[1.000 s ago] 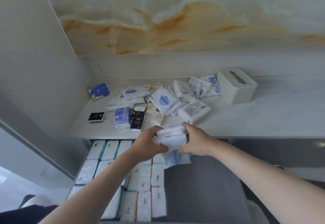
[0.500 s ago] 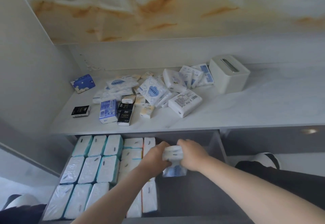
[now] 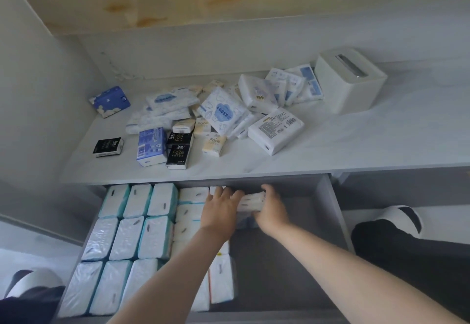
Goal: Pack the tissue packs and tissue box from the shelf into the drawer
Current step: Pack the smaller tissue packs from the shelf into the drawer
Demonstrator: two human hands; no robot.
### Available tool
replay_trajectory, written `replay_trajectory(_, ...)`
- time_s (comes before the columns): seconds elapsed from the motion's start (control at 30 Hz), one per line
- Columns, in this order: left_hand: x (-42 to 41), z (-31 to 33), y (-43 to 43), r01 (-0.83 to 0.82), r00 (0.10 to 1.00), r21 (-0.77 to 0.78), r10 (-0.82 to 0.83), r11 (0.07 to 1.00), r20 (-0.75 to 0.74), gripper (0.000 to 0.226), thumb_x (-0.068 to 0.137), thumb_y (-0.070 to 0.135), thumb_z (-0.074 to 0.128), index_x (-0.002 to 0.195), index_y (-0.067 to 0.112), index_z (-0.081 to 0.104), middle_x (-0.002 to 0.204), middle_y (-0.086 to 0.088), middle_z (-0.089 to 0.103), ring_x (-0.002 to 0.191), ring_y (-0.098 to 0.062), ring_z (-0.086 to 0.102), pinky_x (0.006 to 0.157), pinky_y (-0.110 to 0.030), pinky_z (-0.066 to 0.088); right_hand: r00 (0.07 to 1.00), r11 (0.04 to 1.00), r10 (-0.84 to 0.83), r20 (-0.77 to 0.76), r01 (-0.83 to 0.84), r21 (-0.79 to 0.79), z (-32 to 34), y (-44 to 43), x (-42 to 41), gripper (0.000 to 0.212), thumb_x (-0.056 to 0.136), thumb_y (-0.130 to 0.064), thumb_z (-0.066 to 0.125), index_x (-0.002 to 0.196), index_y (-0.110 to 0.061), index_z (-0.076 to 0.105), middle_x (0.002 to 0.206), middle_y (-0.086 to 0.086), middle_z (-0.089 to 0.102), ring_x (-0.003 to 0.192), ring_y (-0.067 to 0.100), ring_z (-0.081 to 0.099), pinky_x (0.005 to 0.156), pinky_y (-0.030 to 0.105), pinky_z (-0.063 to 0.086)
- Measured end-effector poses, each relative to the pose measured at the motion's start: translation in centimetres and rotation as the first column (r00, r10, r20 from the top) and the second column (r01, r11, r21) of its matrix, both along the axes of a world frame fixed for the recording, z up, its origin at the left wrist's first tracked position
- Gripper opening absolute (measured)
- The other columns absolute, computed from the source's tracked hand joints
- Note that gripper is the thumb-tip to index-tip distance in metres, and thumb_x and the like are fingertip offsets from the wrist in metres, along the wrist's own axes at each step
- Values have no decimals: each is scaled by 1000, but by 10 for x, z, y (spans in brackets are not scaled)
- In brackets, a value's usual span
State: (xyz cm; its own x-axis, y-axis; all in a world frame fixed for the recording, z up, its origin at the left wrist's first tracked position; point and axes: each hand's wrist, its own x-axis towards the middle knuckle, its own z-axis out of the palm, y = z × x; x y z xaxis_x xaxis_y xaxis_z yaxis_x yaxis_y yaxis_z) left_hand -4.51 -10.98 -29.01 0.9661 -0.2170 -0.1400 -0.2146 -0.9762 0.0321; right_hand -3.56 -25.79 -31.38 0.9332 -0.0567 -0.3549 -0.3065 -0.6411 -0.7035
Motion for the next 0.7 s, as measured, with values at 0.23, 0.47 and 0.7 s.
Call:
replay_trajectory(0.23,4,-10,-5,-119,989,-25,121,993,81,64,80,10,57,139,25,37,129,-3,45,116,-27,44,91,-35,41,948,966,-145,-284,197,164,-5,5,4,51,83,-10,60,132,-21,50,126,6,62,109,27,61,91,43,57)
replay_trajectory(0.47,4,-16,0,-46,988,-48,52,998,147,58,71,16,70,127,23,55,117,-6,55,101,-29,53,79,-39,49,963,971,-213,-164,227,73,-8,8,7,45,88,-14,57,132,-19,49,130,8,60,115,30,59,90,32,49)
replay_trajectory(0.7,8,-11,-5,-98,988,-41,102,994,118,69,58,9,79,122,22,56,113,-6,52,94,-28,54,72,-37,49,997,996,-36,-70,41,78,-8,8,-1,65,83,-9,59,143,-22,38,141,6,48,125,27,53,98,29,44)
